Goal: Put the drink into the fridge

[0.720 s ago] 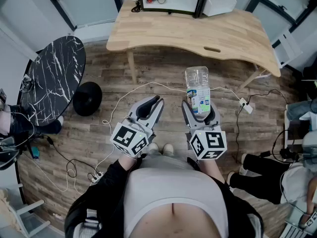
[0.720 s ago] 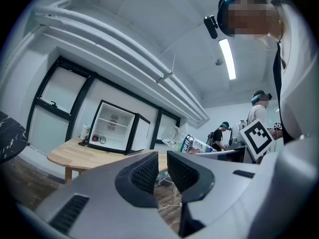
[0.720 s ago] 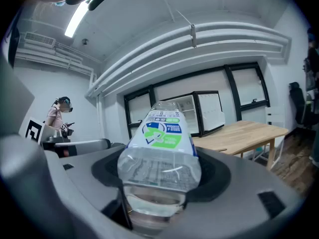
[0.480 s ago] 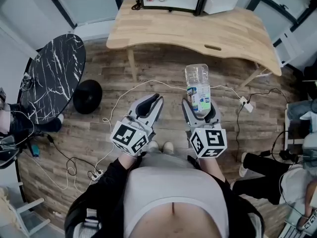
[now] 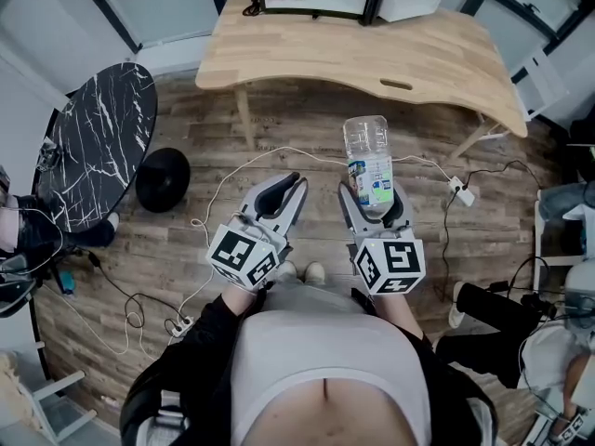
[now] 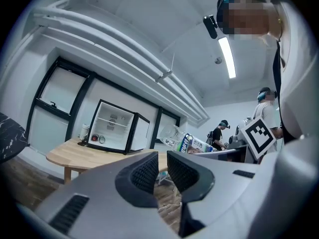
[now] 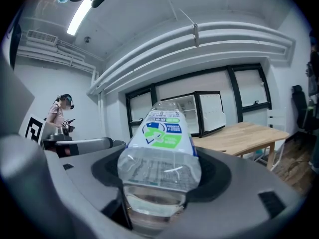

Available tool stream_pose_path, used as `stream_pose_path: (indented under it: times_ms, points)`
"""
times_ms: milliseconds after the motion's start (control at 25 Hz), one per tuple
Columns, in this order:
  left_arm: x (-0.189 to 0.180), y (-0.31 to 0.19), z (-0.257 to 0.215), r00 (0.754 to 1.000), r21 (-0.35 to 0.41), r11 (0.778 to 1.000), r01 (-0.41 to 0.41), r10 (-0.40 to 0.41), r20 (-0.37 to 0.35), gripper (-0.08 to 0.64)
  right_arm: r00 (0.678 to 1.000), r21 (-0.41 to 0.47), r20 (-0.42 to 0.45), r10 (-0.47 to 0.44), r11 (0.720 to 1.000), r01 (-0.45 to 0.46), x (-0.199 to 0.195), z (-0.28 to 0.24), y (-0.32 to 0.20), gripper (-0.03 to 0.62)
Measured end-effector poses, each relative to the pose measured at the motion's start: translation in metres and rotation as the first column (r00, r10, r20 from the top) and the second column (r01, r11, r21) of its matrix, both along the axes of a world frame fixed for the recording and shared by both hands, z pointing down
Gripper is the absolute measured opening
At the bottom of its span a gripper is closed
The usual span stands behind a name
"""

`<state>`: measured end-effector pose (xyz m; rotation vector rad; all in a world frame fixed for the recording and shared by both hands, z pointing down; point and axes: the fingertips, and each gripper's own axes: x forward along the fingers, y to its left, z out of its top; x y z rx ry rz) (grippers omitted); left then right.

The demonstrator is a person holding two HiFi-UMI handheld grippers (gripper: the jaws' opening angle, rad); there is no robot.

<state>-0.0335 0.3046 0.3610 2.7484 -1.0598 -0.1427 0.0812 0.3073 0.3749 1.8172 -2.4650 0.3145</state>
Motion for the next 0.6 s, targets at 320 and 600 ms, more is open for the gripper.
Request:
stream_pose_path:
  times_ms: [320, 600]
  points:
    - [0.012, -0.001, 0.001, 1.000, 0.004, 1.000, 0.005, -0.005, -0.002, 0.058, 1.000, 0.005, -0.012, -0.017, 1.000, 0.017, 0.008, 0.000, -0.003, 0.342]
    - [0.014, -0.003, 0.004, 0.998, 0.009, 0.998, 0.057, -0.057, -0.008, 0.058, 0.999, -0.003, -0.005, -0.041, 0.999, 0.041, 0.017, 0.004, -0.007, 0.342]
